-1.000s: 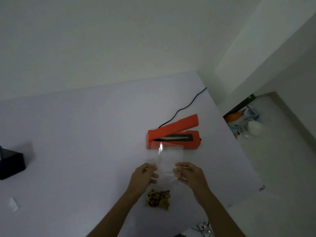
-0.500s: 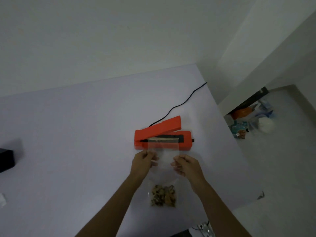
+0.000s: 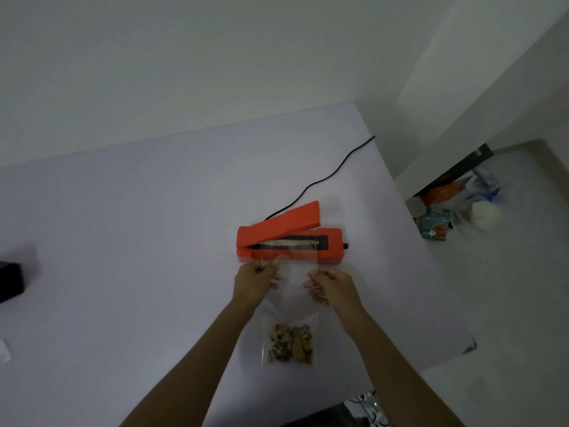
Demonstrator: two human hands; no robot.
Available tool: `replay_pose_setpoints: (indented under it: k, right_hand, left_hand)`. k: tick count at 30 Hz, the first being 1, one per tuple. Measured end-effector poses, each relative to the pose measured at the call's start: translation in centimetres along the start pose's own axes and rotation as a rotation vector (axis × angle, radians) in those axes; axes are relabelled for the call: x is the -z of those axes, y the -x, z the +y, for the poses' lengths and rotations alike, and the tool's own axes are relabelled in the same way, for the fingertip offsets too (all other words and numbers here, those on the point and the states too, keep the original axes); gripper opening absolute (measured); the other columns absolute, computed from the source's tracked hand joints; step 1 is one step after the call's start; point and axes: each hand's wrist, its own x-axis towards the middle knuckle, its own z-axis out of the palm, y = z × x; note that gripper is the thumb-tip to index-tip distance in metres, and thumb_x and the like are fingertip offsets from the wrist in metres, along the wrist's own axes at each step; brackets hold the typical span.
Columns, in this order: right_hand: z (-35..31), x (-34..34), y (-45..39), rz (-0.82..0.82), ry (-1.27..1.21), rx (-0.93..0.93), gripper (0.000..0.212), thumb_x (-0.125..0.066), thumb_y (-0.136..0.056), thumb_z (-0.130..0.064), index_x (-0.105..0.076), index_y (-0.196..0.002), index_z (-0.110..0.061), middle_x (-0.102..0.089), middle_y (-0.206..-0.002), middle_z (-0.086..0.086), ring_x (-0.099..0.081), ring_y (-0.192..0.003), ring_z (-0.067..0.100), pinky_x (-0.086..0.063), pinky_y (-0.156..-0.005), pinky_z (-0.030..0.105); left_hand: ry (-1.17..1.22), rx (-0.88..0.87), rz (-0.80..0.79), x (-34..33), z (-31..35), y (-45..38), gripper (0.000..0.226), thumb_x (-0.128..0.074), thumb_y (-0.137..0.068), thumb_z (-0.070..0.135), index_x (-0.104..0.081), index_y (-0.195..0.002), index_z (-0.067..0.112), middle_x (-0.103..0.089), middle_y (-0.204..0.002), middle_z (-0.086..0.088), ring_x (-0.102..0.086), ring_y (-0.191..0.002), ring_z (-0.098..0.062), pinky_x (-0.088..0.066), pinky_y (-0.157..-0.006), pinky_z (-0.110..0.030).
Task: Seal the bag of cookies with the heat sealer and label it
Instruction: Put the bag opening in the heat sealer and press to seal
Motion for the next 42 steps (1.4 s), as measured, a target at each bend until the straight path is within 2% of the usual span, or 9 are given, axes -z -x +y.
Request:
replay_pose_setpoints:
  k: [10,12,14,17,23,29,32,37,42]
  right_hand:
    - [0.1,0.0,-0.4,0.019,0.061,0.006,0.018,-0.062,-0.091,-0.026,-0.069,-0.092,-0.01,-0.075,-0.087,0.008,-0.07,-0.078,0.022,-0.056,-0.077,0.035]
    - [0.1,0.0,-0.2,0.147,0.246,0.115,0.021,-0.061,-0.091,-0.032,-0.069,-0.085,-0.015,-0.073,-0.082,0.003,-0.069,-0.074,0.018,-0.055,-0.068,0.028]
    - [-0.5,0.0,0.7,0.386,0.44,0.314,0.022,-0.06,-0.091,-0.037,-0.065,-0.078,-0.02,-0.068,-0.072,-0.006,-0.064,-0.065,0.007,-0.046,-0.056,0.019]
    - [-2.5,-0.3,2.2,0.568,0.432,0.568,0.017,-0.059,-0.093,-0.034,-0.061,-0.08,-0.024,-0.061,-0.067,-0.013,-0.059,-0.062,-0.001,-0.042,-0.052,0.014]
    - [-7.6,-1.3,4.3,0.533,0.226,0.79,0.012,-0.058,-0.095,-0.026,-0.065,-0.089,-0.019,-0.066,-0.078,-0.013,-0.062,-0.073,-0.001,-0.046,-0.064,0.008]
    - [-10.8,-1.7,5.8,0.492,0.16,0.806,0.011,-0.056,-0.095,-0.03,-0.064,-0.091,-0.023,-0.069,-0.087,-0.011,-0.063,-0.082,0.002,-0.047,-0.072,0.009]
    - [-11.4,-1.7,6.1,0.443,0.184,0.8,0.012,-0.061,-0.092,-0.033,-0.064,-0.095,-0.022,-0.067,-0.089,-0.013,-0.062,-0.084,0.0,-0.048,-0.073,0.011]
    - [-11.4,-2.2,5.6,0.284,0.368,0.819,0.035,-0.065,-0.086,-0.044,-0.062,-0.115,-0.026,-0.062,-0.106,-0.006,-0.058,-0.096,0.009,-0.05,-0.076,0.016]
    - [-10.4,-1.7,4.2,0.314,0.464,0.796,0.029,-0.063,-0.09,-0.035,-0.062,-0.117,-0.025,-0.058,-0.11,-0.006,-0.056,-0.099,0.011,-0.051,-0.077,0.017]
  left_hand:
    - [-0.002,-0.012,-0.003,0.0,-0.1,-0.1,0.022,-0.057,-0.093,0.027,-0.07,-0.084,0.013,-0.073,-0.078,-0.001,-0.067,-0.058,-0.012,-0.045,-0.047,-0.012]
    - [0.0,-0.014,-0.004,0.0,-0.1,-0.1,0.021,-0.056,-0.094,0.025,-0.07,-0.085,0.011,-0.072,-0.079,-0.001,-0.065,-0.056,-0.01,-0.045,-0.046,-0.011]
    - [0.004,-0.01,0.002,0.0,-0.2,-0.2,0.022,-0.057,-0.094,0.025,-0.07,-0.084,0.011,-0.072,-0.077,-0.001,-0.064,-0.052,-0.007,-0.045,-0.046,-0.011]
    - [0.0,-0.006,0.005,-0.1,-0.3,-0.4,0.022,-0.057,-0.093,0.026,-0.069,-0.086,0.009,-0.072,-0.077,-0.002,-0.064,-0.052,-0.008,-0.046,-0.048,-0.013]
    - [-0.017,-0.027,0.005,-0.1,-0.2,-0.4,0.022,-0.057,-0.093,0.028,-0.067,-0.083,0.012,-0.071,-0.077,-0.002,-0.064,-0.053,-0.008,-0.046,-0.047,-0.012]
    - [-0.024,-0.042,-0.002,0.0,-0.3,-0.5,0.024,-0.058,-0.093,0.031,-0.067,-0.079,0.014,-0.071,-0.077,-0.002,-0.066,-0.059,-0.013,-0.048,-0.055,-0.019]
    - [-0.026,-0.042,0.001,0.0,-0.4,-0.5,0.024,-0.058,-0.093,0.03,-0.067,-0.079,0.012,-0.071,-0.077,-0.003,-0.065,-0.059,-0.013,-0.049,-0.056,-0.02]
    - [-0.044,-0.036,0.009,-0.1,-0.5,-0.7,0.025,-0.057,-0.093,0.031,-0.068,-0.084,0.01,-0.071,-0.077,-0.002,-0.065,-0.056,-0.01,-0.047,-0.055,-0.018]
    - [-0.037,-0.047,0.011,-0.2,-0.3,-0.6,0.023,-0.056,-0.094,0.027,-0.067,-0.085,0.01,-0.07,-0.076,-0.001,-0.065,-0.059,-0.012,-0.047,-0.055,-0.018]
